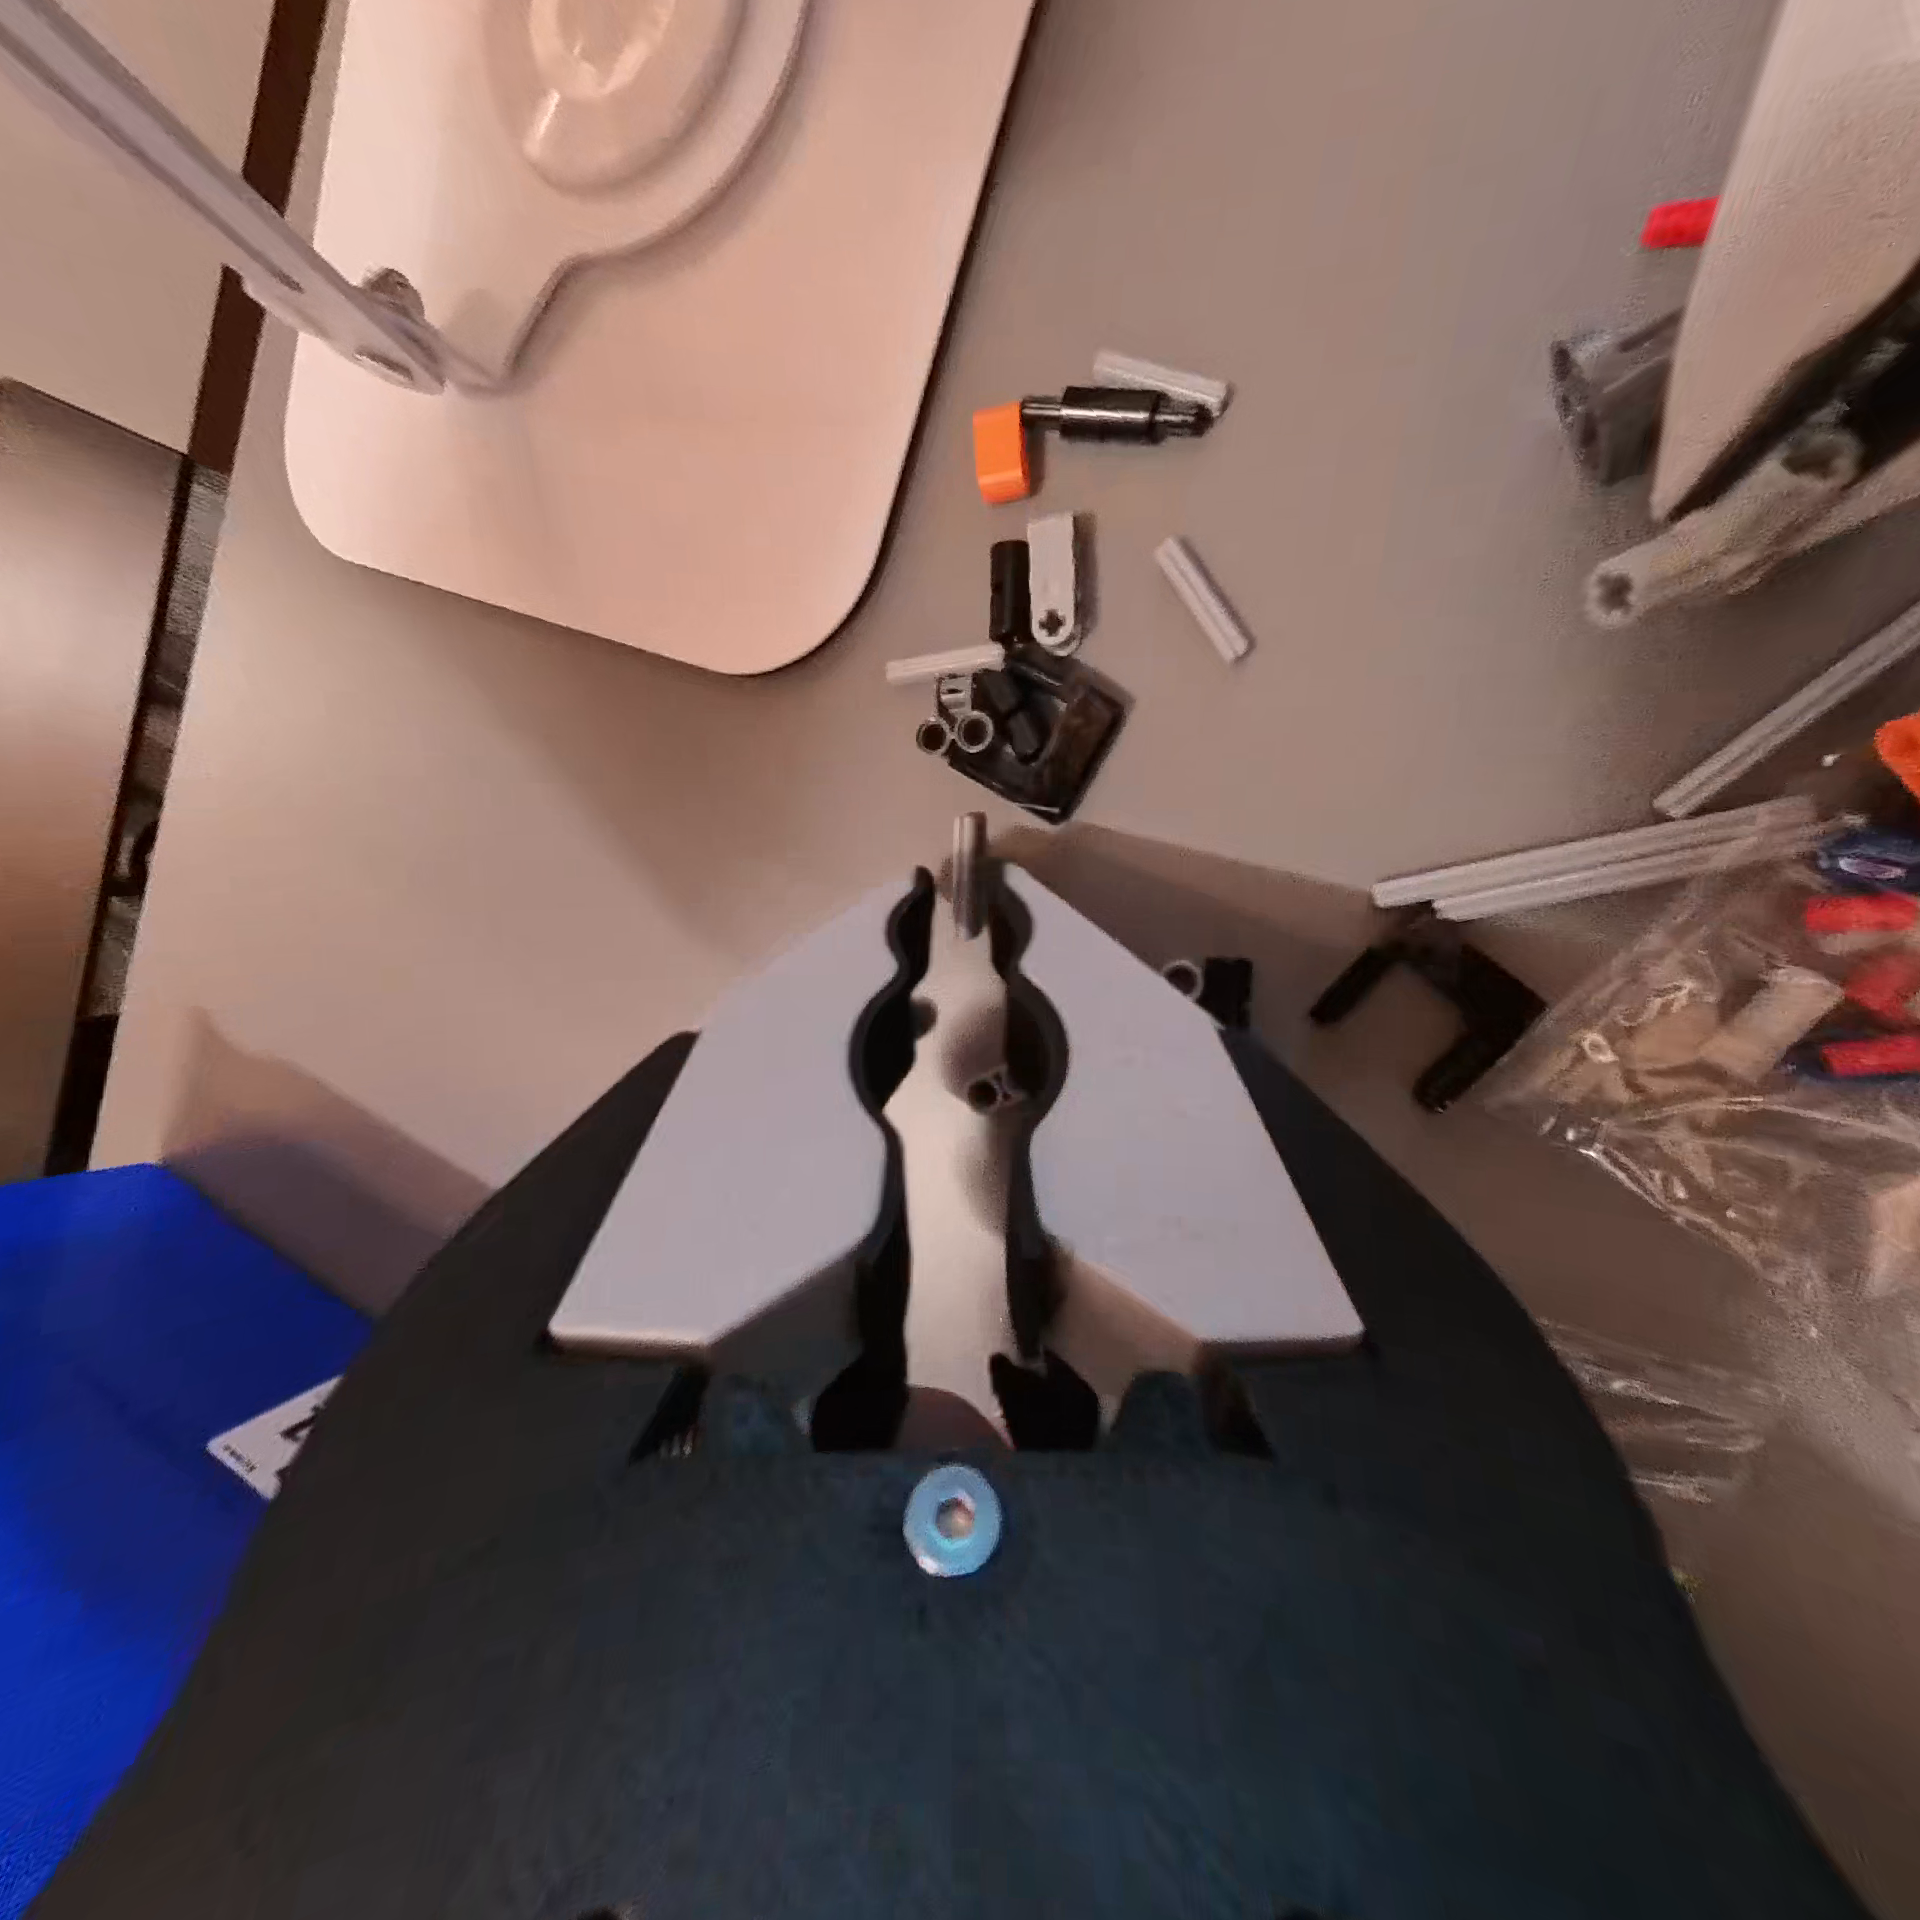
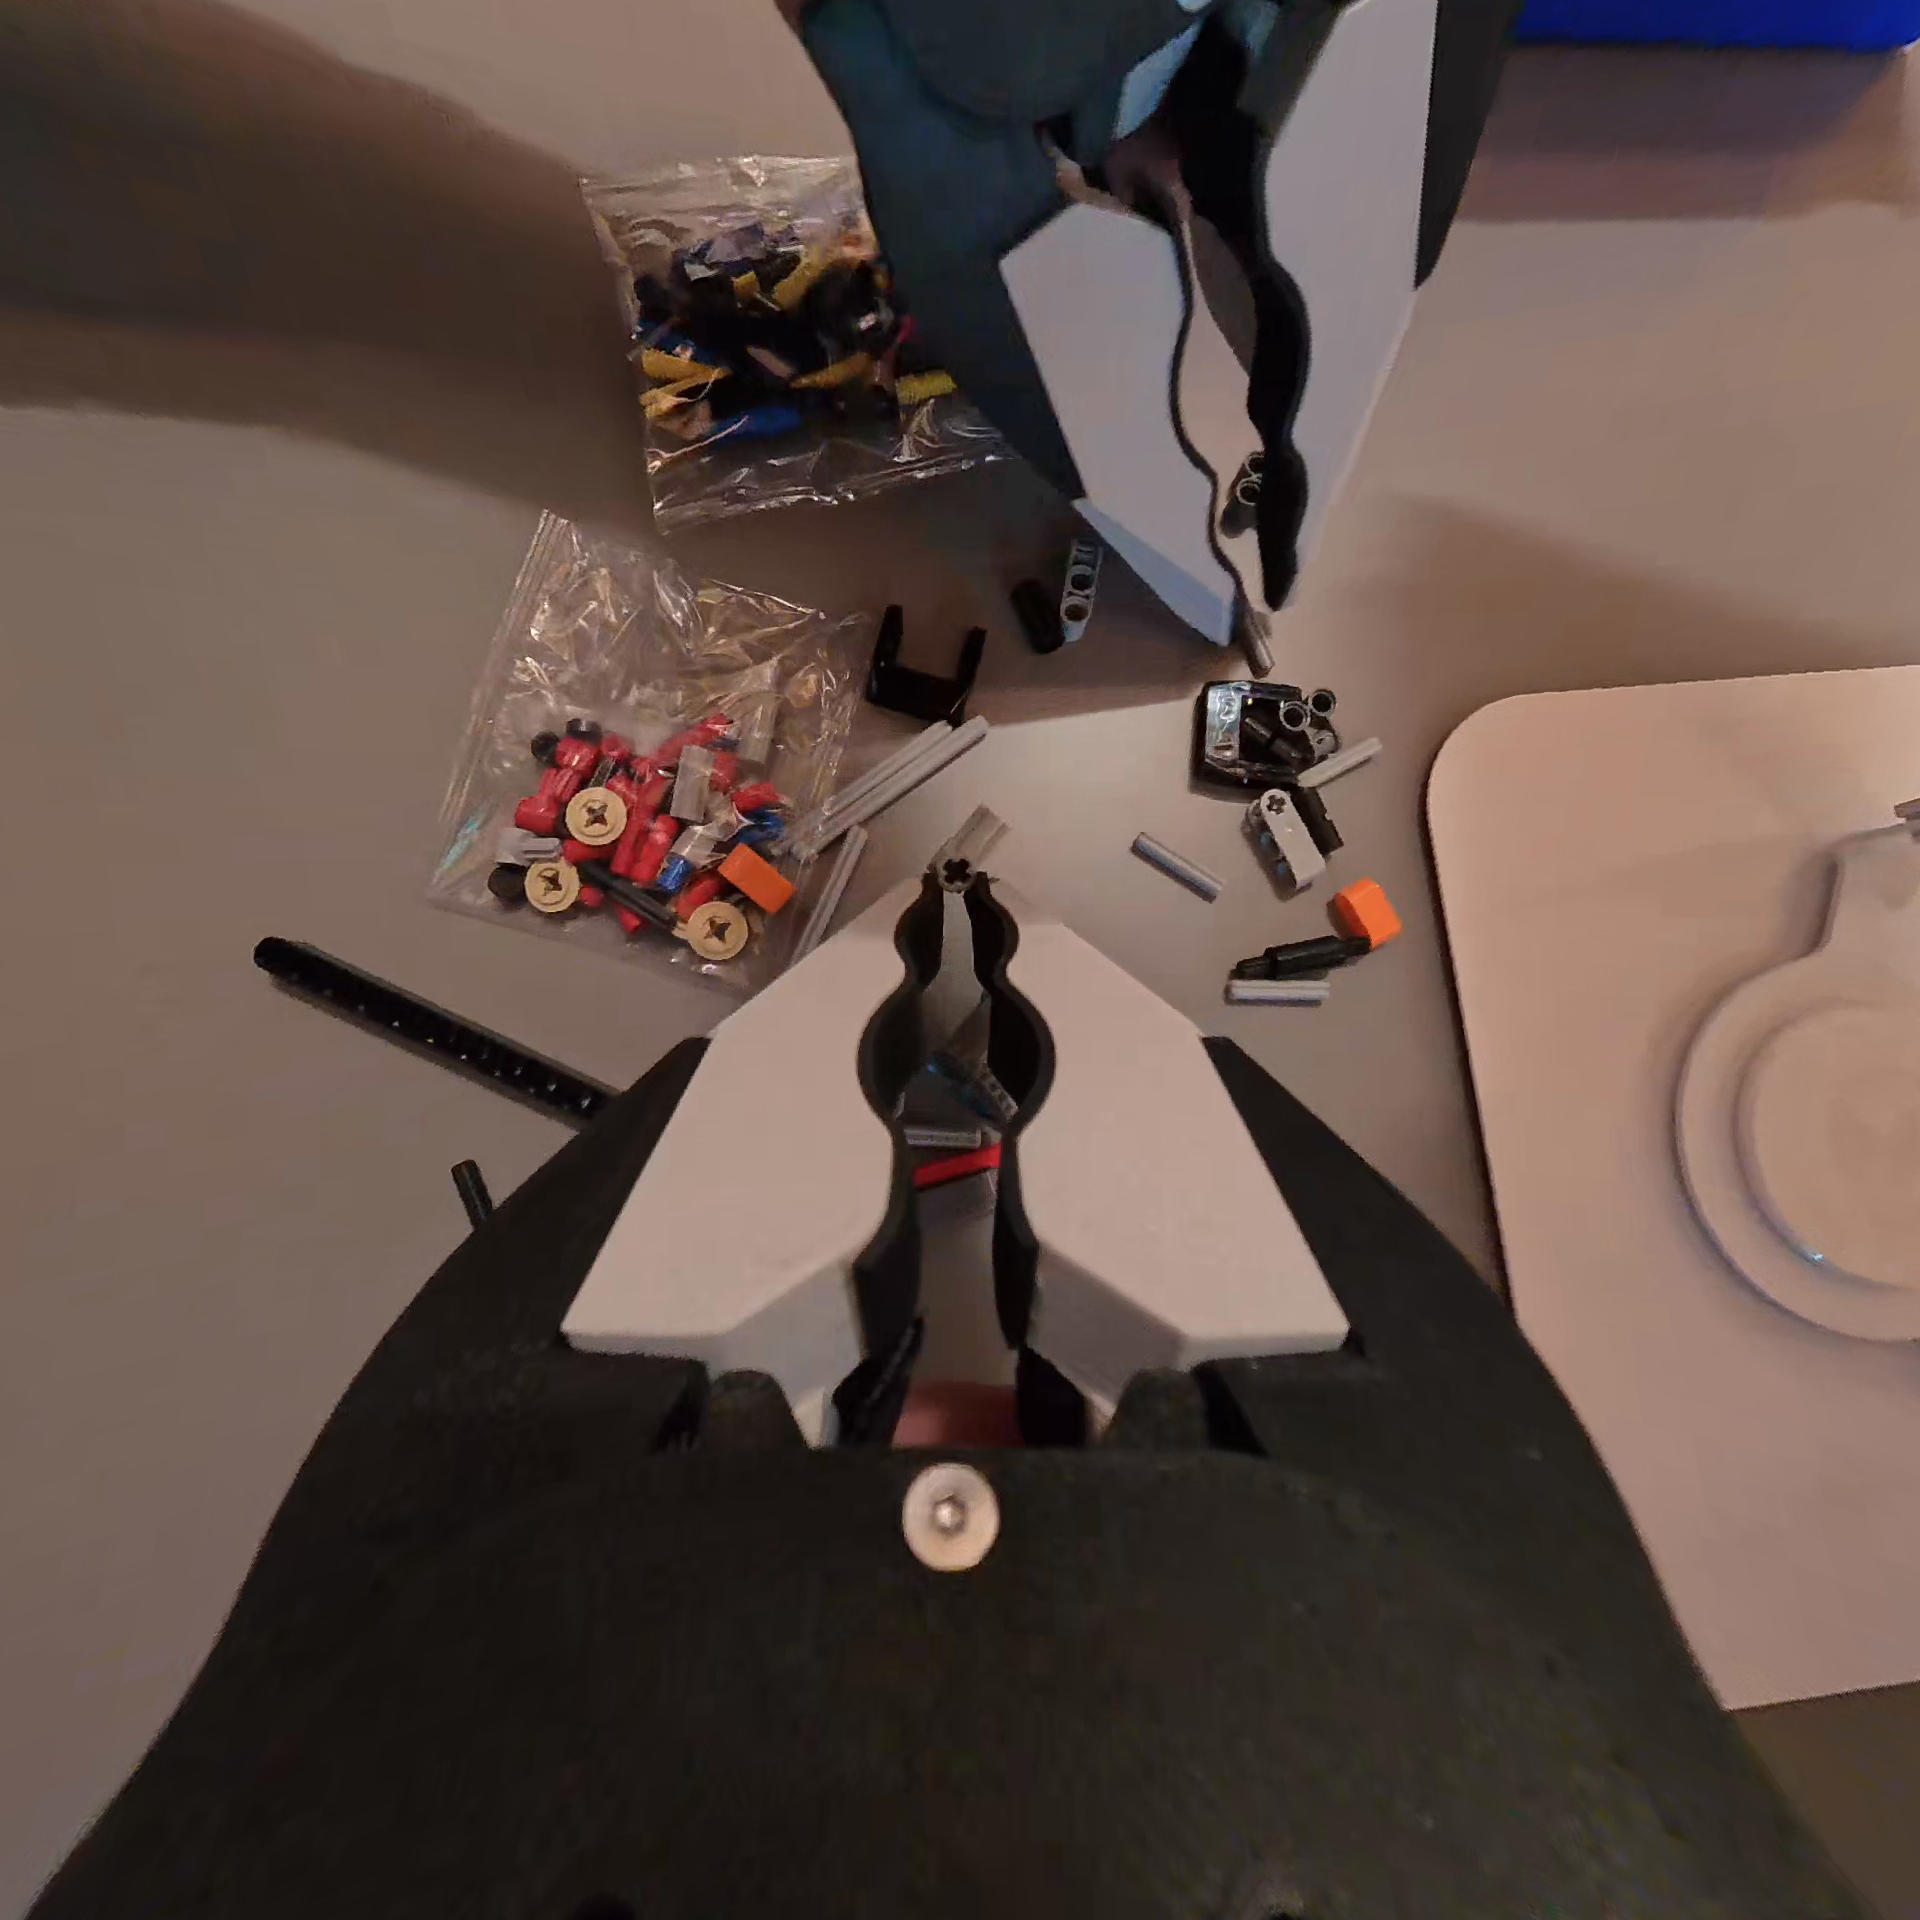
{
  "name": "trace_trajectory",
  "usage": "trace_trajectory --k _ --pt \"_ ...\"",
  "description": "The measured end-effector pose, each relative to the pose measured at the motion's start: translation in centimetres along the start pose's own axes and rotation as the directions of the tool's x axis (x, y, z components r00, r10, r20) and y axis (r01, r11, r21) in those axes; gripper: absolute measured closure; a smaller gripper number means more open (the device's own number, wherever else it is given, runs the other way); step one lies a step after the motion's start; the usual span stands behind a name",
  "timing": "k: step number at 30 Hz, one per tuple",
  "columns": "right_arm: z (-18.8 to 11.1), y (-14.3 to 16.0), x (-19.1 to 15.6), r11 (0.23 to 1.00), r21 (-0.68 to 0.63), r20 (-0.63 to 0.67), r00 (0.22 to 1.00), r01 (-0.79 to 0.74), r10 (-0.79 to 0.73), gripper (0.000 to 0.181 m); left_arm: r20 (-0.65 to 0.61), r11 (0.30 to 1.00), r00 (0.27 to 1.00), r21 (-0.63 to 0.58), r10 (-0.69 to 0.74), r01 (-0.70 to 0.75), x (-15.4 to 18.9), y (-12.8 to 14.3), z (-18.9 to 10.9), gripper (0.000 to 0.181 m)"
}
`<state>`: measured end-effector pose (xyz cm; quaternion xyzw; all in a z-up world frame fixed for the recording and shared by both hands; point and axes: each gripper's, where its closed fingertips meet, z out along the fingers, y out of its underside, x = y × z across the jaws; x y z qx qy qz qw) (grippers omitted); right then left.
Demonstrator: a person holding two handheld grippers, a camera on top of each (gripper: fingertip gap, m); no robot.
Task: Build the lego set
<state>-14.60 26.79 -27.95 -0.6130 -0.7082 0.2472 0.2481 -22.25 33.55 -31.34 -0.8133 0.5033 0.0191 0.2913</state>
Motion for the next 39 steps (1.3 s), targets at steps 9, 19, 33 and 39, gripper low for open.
trace_trajectory --k 9,19,33,39 --pt "-3.7 0.3 -2.5 0.998 0.045 -0.015 0.999 0.053 -0.052 0.179 0.033 0.997 0.999 0.062 -0.042 0.040 0.3 -0.4 -1.5 0.181" --pt "-6.0 6.9 -11.5 0.919 -0.160 -0.185 0.903 0.361 -0.387 0.178 -0.056 0.957 0.998 0.288 -0.019 0.034 14.7 -5.8 -9.5 0.181" --pt "-6.4 9.4 -15.1 0.818 -0.285 -0.244 0.788 0.500 -0.566 0.165 -0.146 0.964 0.989 0.261 -0.007 0.046 24.7 -7.2 -7.2 0.181" --pt "-6.4 8.5 -16.3 0.986 -0.043 -0.187 0.968 0.164 -0.169 0.165 -0.160 0.967 0.987 0.251 0.013 0.028 25.9 -7.4 -7.0 0.181"
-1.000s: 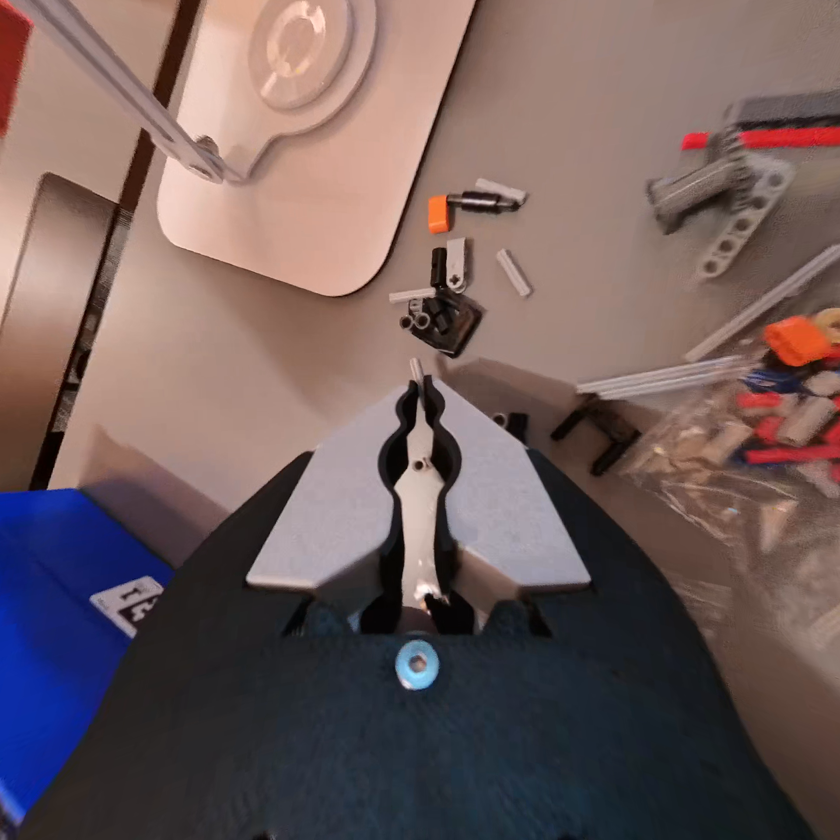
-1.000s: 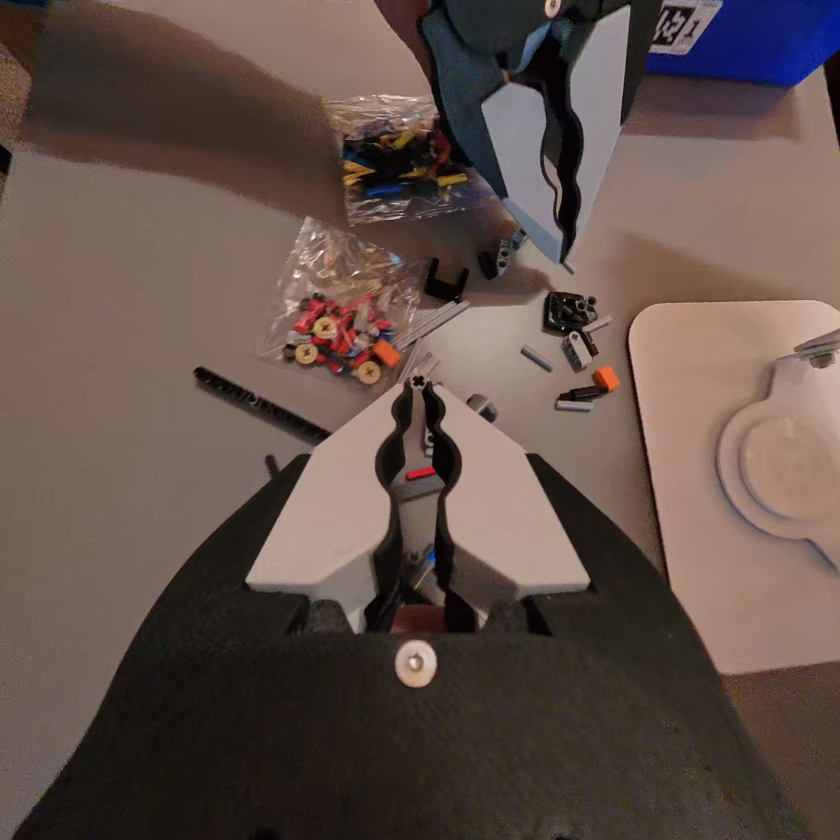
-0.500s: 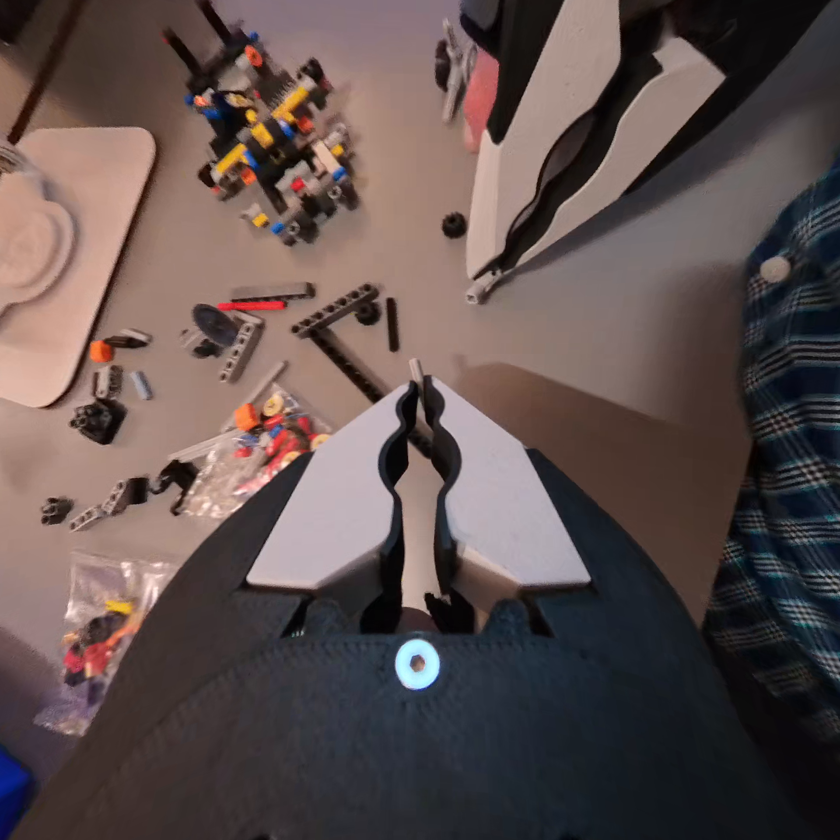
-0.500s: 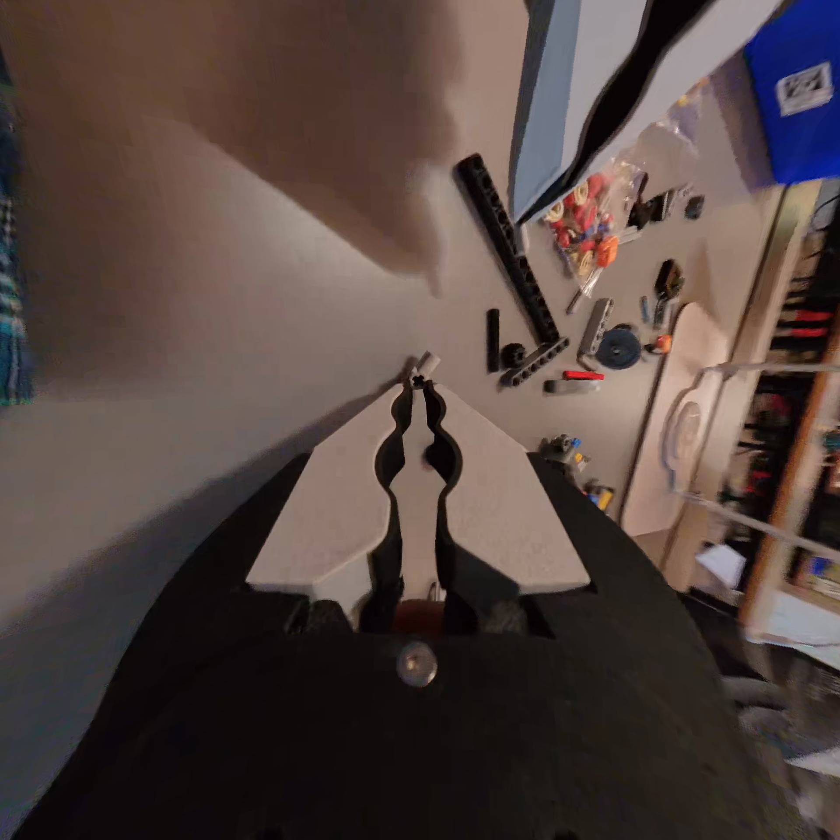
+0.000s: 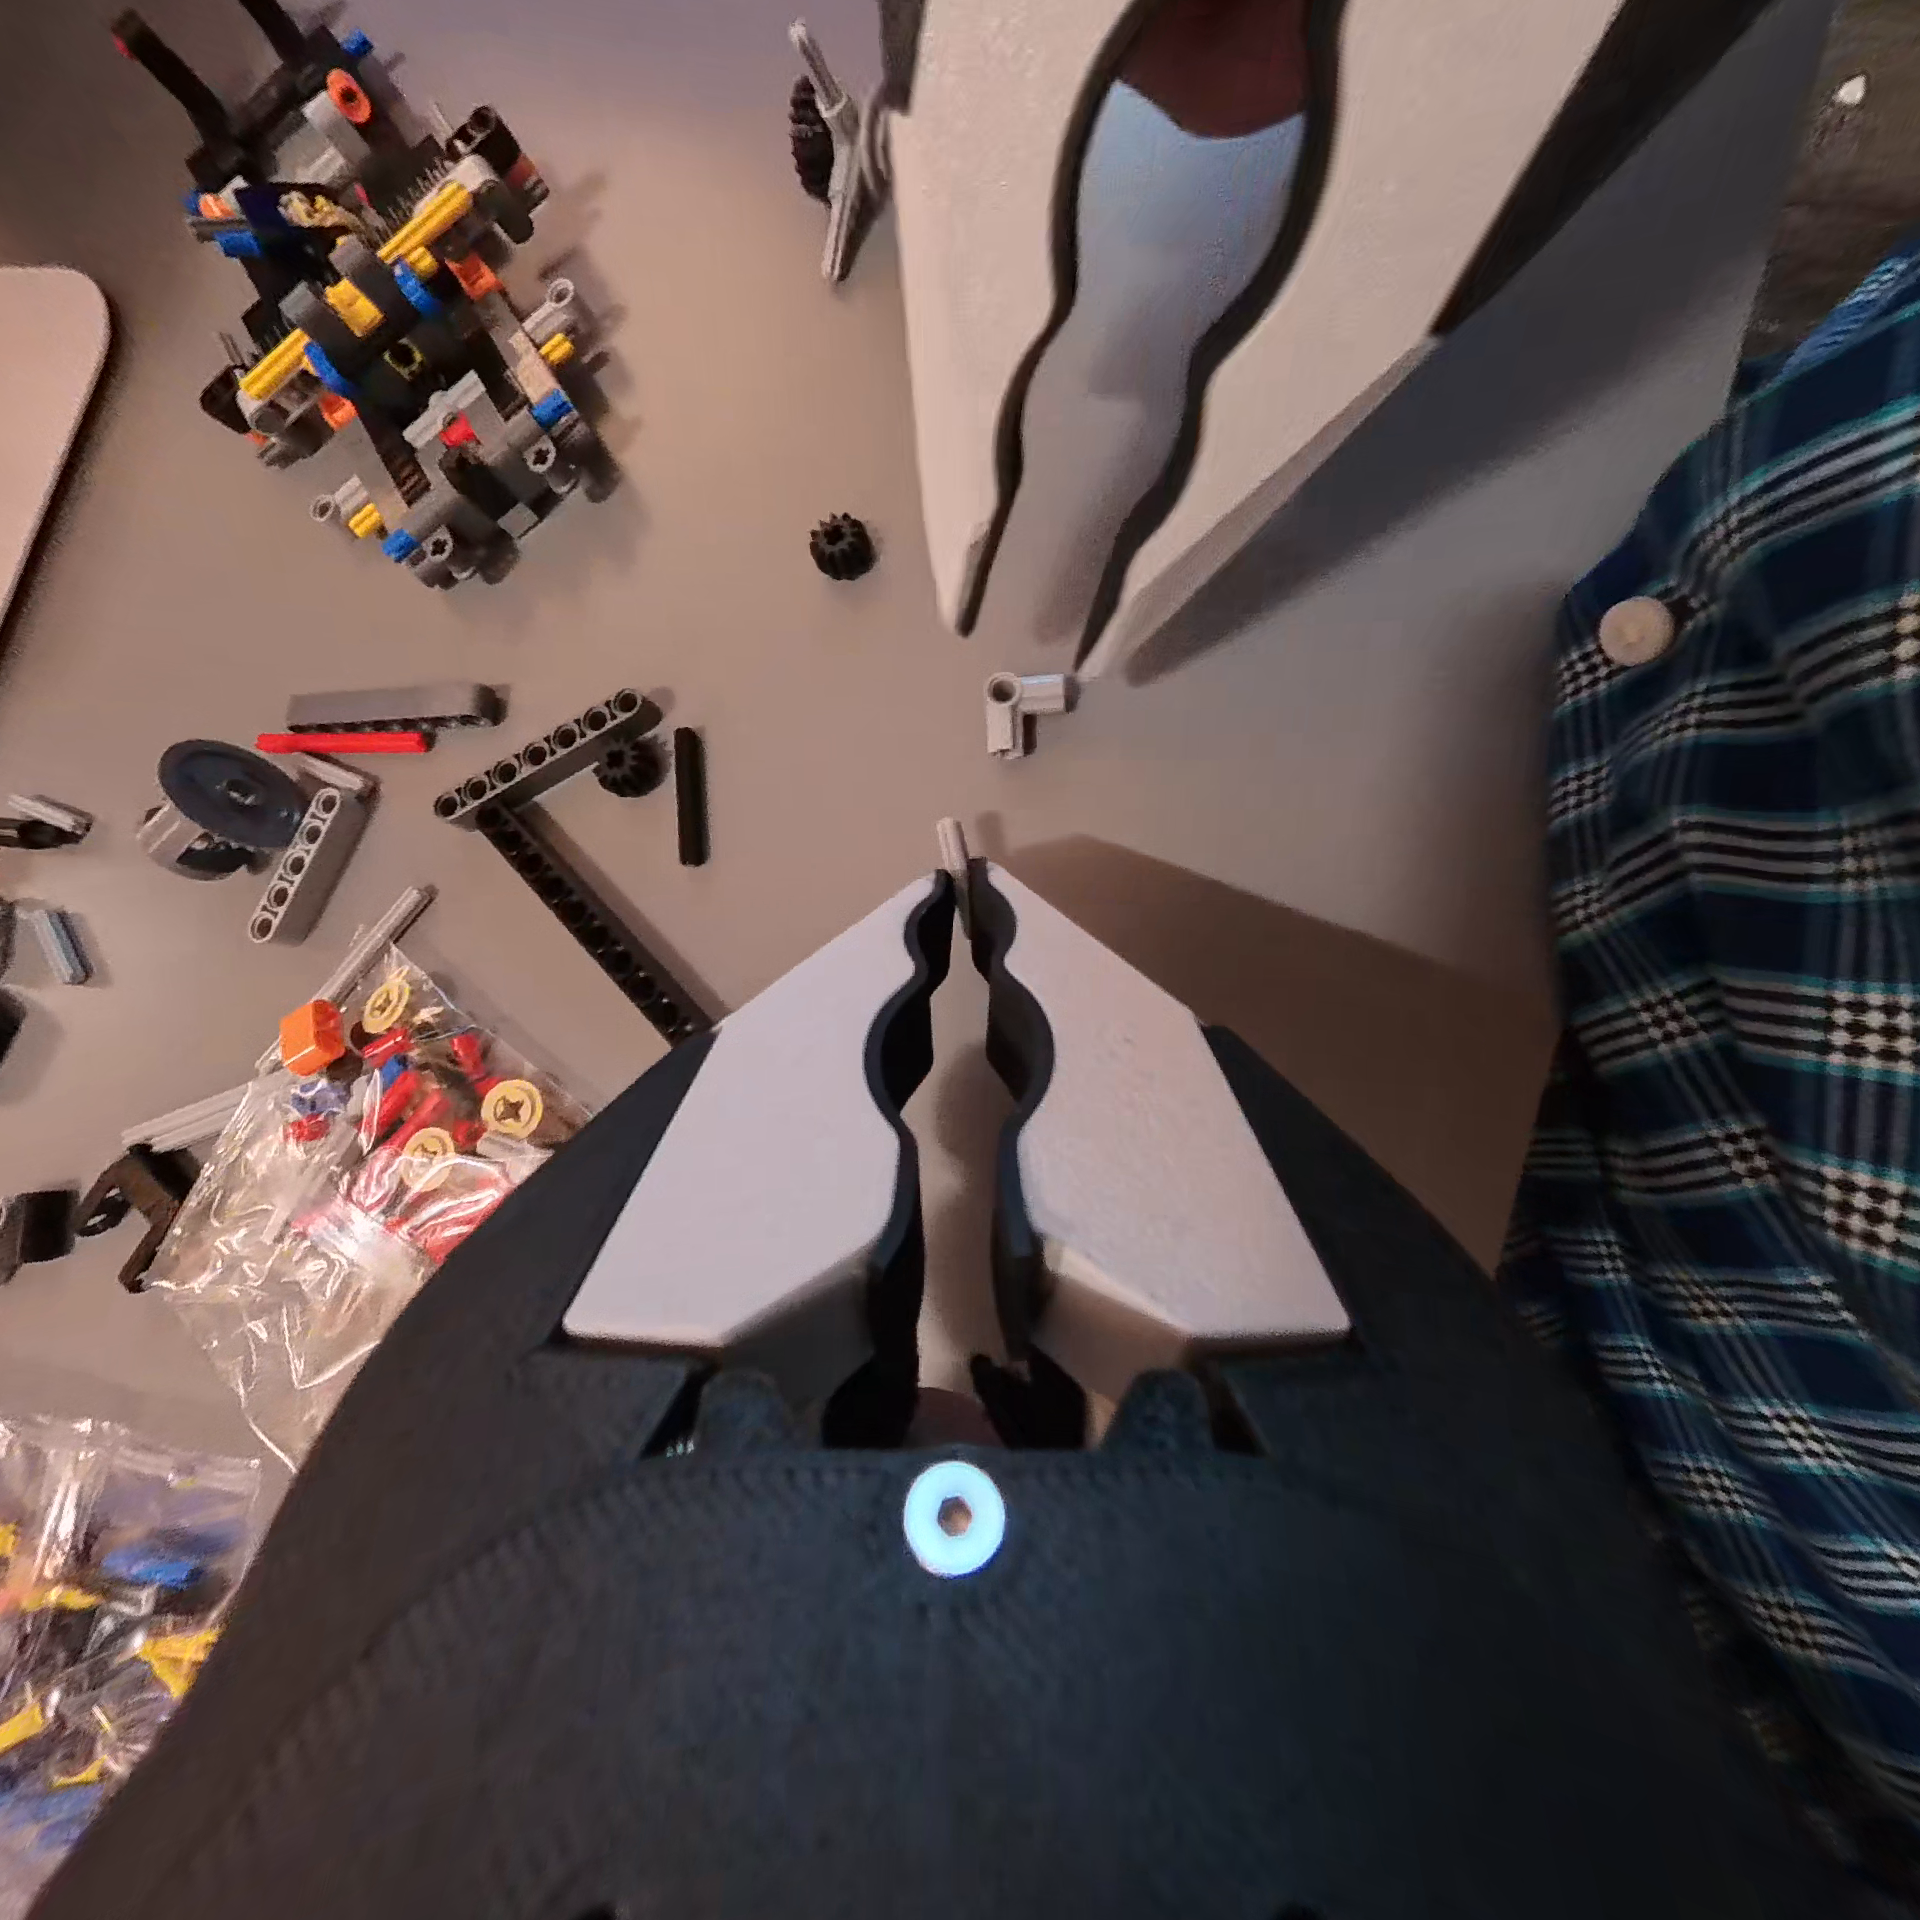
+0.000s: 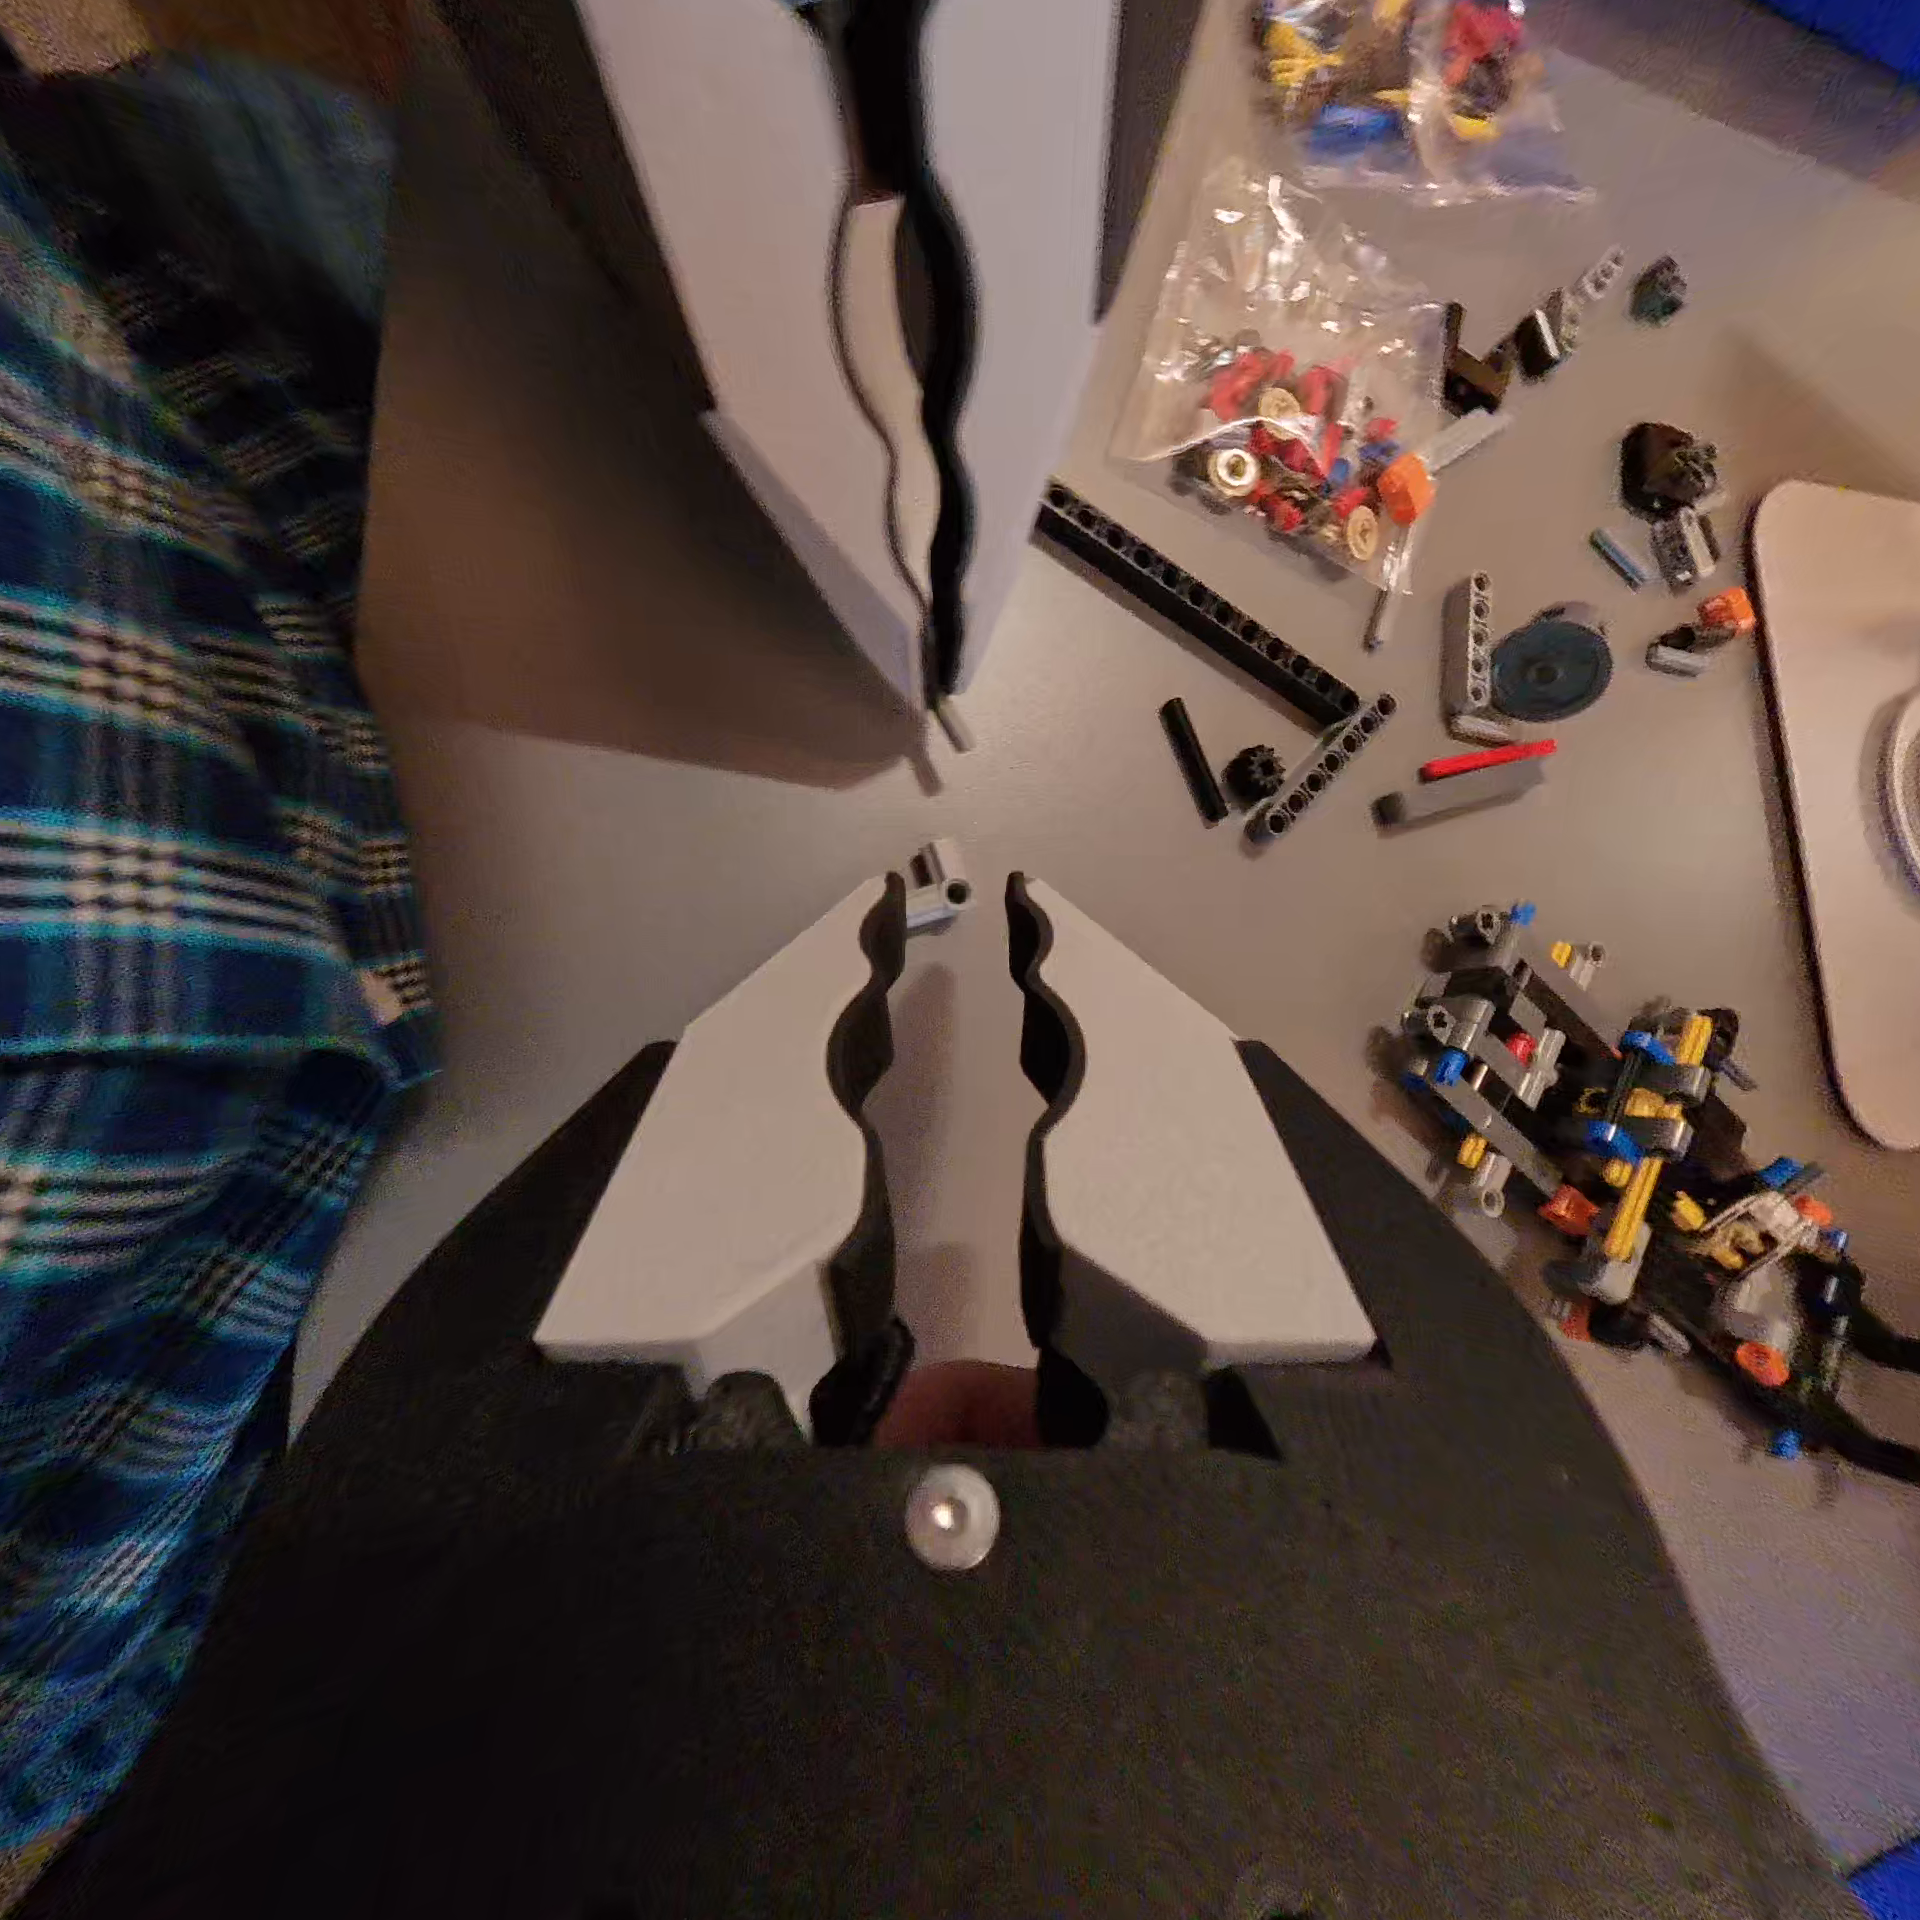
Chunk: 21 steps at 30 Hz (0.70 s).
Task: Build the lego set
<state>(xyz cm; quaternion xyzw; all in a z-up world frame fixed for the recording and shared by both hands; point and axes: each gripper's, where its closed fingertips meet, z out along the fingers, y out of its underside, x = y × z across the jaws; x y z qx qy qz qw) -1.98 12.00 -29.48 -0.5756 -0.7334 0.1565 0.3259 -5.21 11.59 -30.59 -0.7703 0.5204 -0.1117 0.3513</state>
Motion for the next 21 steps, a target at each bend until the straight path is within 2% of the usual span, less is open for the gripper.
trace_trajectory --k 9,21 --pt "1.5 1.0 -0.3 0.997 -0.010 0.097 0.993 -0.072 0.073 0.172 -0.030 0.998 0.999 -0.046 0.039 -0.040 0.7 0.1 0.8 0.181" --pt "1.6 0.8 -0.2 0.995 0.003 0.120 0.988 -0.098 0.097 0.169 -0.011 0.997 0.999 -0.067 0.033 -0.033 0.2 0.2 0.8 0.181"
